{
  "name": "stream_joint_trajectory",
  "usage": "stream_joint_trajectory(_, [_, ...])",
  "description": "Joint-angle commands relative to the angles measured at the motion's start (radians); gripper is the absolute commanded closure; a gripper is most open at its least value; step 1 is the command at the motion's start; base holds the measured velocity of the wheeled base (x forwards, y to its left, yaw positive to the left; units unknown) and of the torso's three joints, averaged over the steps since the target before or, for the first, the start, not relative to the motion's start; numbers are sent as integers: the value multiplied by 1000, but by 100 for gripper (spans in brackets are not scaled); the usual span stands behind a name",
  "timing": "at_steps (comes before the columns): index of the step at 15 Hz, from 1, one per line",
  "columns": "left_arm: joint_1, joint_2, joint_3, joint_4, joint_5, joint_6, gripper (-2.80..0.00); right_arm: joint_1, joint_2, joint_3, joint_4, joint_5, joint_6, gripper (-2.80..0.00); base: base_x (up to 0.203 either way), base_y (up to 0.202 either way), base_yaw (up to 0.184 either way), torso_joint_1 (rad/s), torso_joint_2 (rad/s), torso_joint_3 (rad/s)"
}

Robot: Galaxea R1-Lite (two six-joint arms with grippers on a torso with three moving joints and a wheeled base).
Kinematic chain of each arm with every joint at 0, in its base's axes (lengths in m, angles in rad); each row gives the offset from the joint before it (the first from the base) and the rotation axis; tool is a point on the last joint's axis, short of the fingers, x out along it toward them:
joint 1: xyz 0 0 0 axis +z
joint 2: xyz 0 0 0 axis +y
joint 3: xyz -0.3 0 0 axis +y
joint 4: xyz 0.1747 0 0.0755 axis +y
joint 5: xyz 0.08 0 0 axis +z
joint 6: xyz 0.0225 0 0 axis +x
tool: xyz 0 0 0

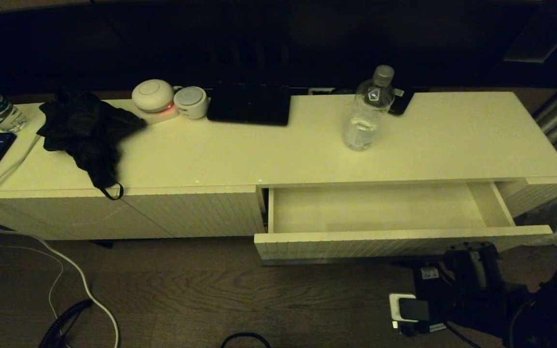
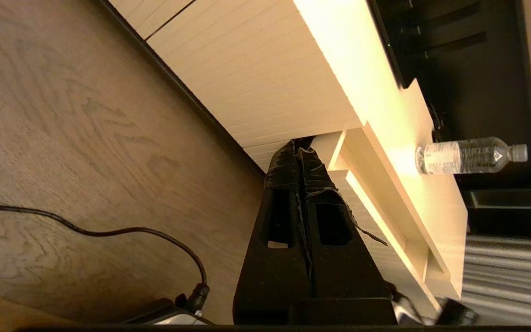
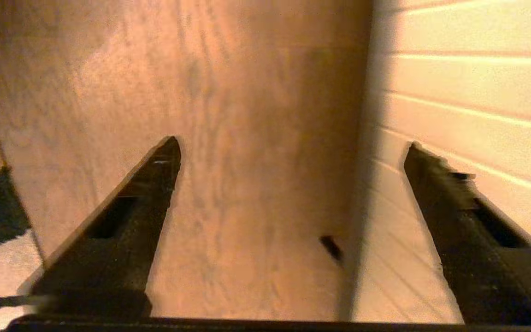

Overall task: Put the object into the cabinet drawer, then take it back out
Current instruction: Open the drawer

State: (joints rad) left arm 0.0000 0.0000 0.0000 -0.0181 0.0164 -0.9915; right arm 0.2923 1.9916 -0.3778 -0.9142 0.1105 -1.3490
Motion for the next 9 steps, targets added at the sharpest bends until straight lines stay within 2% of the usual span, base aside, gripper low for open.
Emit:
stream_joint_trajectory(1, [0,-2,0,0,0,-6,0,7,-188,25,33,-5,-4,0,0,0,0,0,0,0])
stream_joint_trajectory(6, [0,-2,0,0,0,-6,0,-9,-564,20,335,-60,12,0,0,0,0,0,0,0])
stream_joint_trajectory(9, [0,-2,0,0,0,-6,0,-11,-736,-97,670,-88,21,0,0,0,0,0,0,0])
